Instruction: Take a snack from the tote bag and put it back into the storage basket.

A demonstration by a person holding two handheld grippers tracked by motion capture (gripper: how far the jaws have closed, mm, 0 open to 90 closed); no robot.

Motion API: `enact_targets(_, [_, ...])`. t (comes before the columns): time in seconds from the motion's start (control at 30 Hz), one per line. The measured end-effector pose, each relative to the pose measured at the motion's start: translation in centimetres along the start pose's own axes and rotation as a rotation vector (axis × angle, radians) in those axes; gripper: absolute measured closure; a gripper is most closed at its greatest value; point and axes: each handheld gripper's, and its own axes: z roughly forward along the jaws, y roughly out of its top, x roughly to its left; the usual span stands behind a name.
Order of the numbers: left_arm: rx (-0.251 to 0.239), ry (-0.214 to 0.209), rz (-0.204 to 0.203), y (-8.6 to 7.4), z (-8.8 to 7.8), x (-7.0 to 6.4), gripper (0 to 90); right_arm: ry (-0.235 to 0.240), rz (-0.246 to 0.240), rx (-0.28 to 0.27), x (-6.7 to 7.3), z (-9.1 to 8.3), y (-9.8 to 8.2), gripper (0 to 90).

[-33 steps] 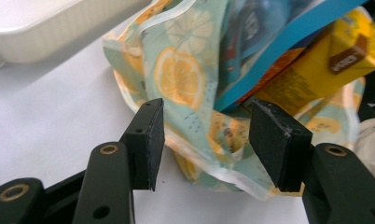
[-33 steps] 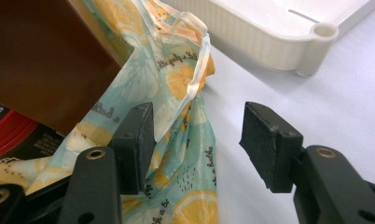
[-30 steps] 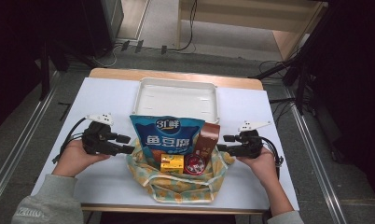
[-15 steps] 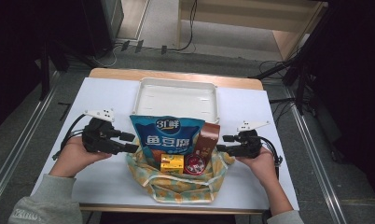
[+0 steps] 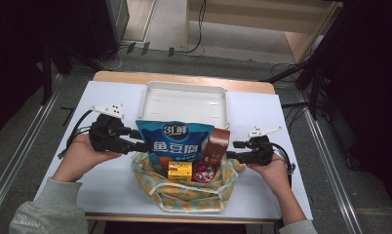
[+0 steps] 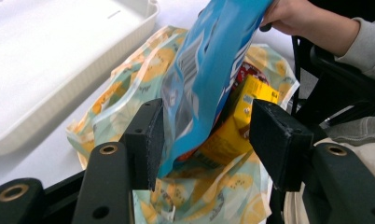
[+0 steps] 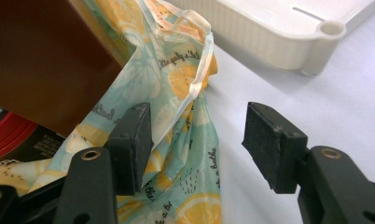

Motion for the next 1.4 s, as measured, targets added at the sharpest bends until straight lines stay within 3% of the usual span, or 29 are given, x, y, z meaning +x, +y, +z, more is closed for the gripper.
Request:
enact_targets(0.6, [0.030, -0.012, 0.012, 2.3, 1.2, -0.3, 46.5, -0.008, -0.002, -0.009, 0.0, -0.1, 0.0, 43.1])
enact_targets(0.9, [0.017, -0.035, 0.011, 3.4, 2.2, 0.1, 50.2, -0.007, -0.004, -0.007, -0.1, -0.1, 0.0, 43.1])
enact_targets(1.1, [0.007, -0.058, 0.016, 4.2, 2.7, 0.2, 58.3, -0.008, -0.008, -0.003, 0.0, 0.0, 0.0, 43.1])
enact_targets(1.23, [-0.007, -0.072, 0.010, 4.3, 2.7, 0.2, 70.0, -0.008, -0.009, -0.002, -0.1, 0.1, 0.0, 43.1])
enact_targets(1.4, [-0.006, -0.065, 0.040, 4.2, 2.6, -0.2, 81.3, -0.005, -0.006, 0.001, 0.0, 0.0, 0.0, 43.1])
